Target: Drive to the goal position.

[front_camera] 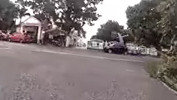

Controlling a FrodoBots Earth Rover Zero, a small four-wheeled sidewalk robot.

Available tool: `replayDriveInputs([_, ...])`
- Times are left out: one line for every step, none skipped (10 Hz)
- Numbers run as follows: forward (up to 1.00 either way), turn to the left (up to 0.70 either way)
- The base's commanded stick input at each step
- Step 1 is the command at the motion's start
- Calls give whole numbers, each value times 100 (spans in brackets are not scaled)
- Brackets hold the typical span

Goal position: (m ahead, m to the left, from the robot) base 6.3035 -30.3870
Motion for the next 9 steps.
replayDriveInputs([100, 0])
replayDriveInputs([100, 0])
replayDriveInputs([100, 0])
replayDriveInputs([100, 0])
replayDriveInputs([100, 0])
replayDriveInputs([100, 0])
replayDriveInputs([100, 0])
replayDriveInputs([100, 0])
replayDriveInputs([100, 0])
